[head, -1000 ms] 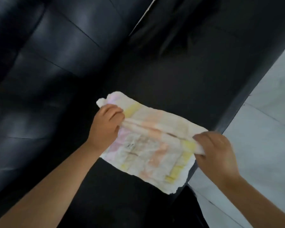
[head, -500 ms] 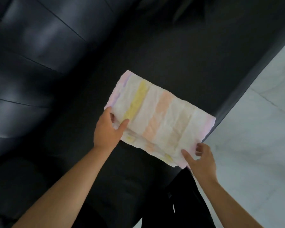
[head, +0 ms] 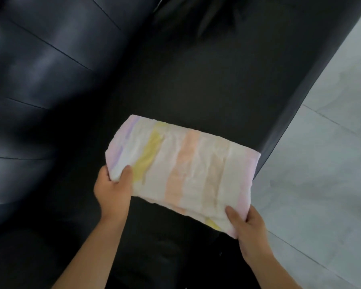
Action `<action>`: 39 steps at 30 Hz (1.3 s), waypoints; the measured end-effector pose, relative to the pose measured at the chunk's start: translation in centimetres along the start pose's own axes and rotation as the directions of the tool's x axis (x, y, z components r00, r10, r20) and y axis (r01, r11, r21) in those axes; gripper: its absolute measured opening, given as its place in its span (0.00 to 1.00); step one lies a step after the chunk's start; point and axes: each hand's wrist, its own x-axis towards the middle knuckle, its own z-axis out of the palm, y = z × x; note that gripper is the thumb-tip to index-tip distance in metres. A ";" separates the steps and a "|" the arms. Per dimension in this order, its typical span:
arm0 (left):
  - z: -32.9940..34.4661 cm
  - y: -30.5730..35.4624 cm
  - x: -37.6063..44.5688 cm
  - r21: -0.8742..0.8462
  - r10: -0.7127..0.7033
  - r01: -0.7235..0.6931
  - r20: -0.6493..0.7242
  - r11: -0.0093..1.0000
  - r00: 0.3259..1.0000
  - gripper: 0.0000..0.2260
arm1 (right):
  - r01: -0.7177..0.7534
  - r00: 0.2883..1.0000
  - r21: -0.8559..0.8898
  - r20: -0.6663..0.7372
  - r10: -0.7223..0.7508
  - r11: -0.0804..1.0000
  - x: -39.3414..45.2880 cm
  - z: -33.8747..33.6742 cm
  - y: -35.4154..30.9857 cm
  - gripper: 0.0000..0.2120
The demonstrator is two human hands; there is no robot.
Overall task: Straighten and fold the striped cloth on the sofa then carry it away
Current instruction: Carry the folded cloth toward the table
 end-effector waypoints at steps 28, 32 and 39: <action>0.6 3.5 -4.6 0.066 -0.324 0.386 0.682 0.920 0.655 0.30 | 0.043 0.989 -0.010 -0.142 -0.044 0.999 -1.9 -8.0 -5.4 0.12; 0.8 10.3 -12.2 0.058 -0.203 0.223 0.676 0.973 0.708 0.21 | 0.053 0.966 0.063 -0.257 -0.035 0.997 -8.9 -16.1 -7.5 0.11; 6.9 21.1 -26.6 0.105 -0.060 -0.014 0.670 0.994 0.740 0.18 | 0.055 0.894 0.288 -0.440 0.080 0.956 -17.2 -30.7 -9.4 0.17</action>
